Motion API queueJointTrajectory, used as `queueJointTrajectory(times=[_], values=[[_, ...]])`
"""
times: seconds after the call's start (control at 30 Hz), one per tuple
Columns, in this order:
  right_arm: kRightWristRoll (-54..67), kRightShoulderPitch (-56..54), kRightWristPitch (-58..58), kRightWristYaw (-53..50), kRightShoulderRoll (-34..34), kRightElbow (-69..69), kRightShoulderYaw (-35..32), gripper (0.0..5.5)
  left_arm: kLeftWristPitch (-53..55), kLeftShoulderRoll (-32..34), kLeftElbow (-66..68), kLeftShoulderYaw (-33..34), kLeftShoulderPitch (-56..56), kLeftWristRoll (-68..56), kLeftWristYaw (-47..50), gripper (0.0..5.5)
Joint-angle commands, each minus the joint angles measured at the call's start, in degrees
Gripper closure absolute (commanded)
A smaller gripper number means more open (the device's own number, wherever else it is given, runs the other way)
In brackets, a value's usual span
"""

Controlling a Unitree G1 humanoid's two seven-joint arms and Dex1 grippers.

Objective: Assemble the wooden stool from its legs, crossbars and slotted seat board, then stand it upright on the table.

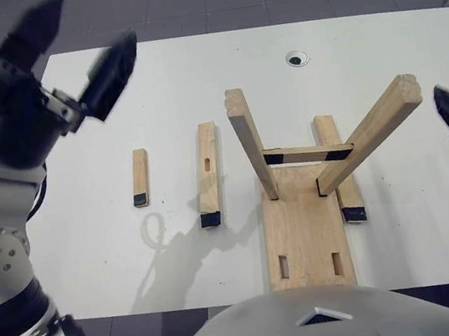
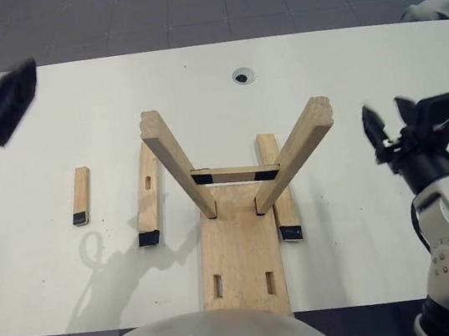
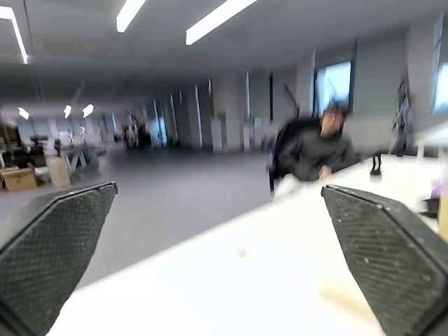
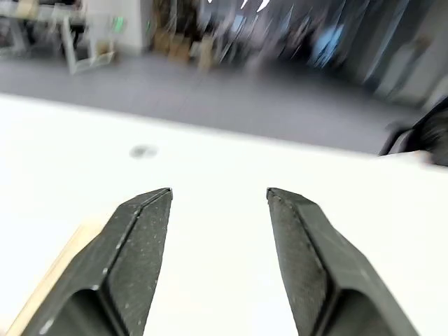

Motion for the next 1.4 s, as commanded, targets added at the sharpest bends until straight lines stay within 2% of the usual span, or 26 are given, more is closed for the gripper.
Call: queueJointTrajectory(times=[0.03, 0.13, 0.2, 0.3, 0.43, 0.6, 0.8, 0.9, 1.1, 1.4], values=[[6.5, 12.0, -3.2, 24.3, -11.4, 2.3, -4.3, 3.04, -8.5, 8.1, 7.2, 1.7, 17.1, 9.4, -28.7, 0.01], [10.3, 18.5, -7.4, 37.9, -14.9, -2.7, -6.2, 3.04, -14.1, 9.8, 6.9, -3.0, 23.8, 15.0, -39.0, 0.01], [10.3, 20.5, -9.3, 41.8, -16.3, -5.5, -3.1, 3.04, -16.6, 10.1, 4.2, -8.2, 26.7, 19.6, -41.6, 0.01], [8.0, 21.5, -11.1, 42.2, -17.6, -8.3, 3.1, 3.04, -17.8, 7.8, 0.9, -17.0, 25.1, 27.9, -37.6, 0.01], [3.9, 20.5, -12.6, 40.7, -19.0, -10.5, 13.0, 3.04, -14.0, 2.6, -5.1, -29.0, 19.3, 32.5, -31.9, 0.01], [-0.6, 11.6, -10.5, 37.0, -20.0, -8.8, 27.3, 2.14, -11.8, -7.1, -4.4, -42.3, 13.8, 40.5, -23.1, 0.0], [-5.3, 10.0, -11.9, 34.6, -21.5, -7.7, 35.1, 1.07, -8.9, -10.0, -4.8, -46.3, 13.4, 40.6, -19.6, 0.0], [-9.6, 9.7, -14.7, 35.5, -23.9, -5.8, 38.6, 1.07, -8.0, -9.9, -4.7, -47.9, 13.2, 41.3, -19.3, 0.0], [-10.8, 7.7, -16.8, 36.9, -27.3, -3.8, 37.6, 1.07, -7.7, -8.1, -4.8, -48.5, 12.5, 41.6, -19.7, 0.0], [-12.2, 0.3, -16.5, 36.8, -28.7, -2.6, 39.6, 1.07, -15.7, -8.4, 4.6, -54.9, 9.0, 52.0, -18.2, 0.0]])
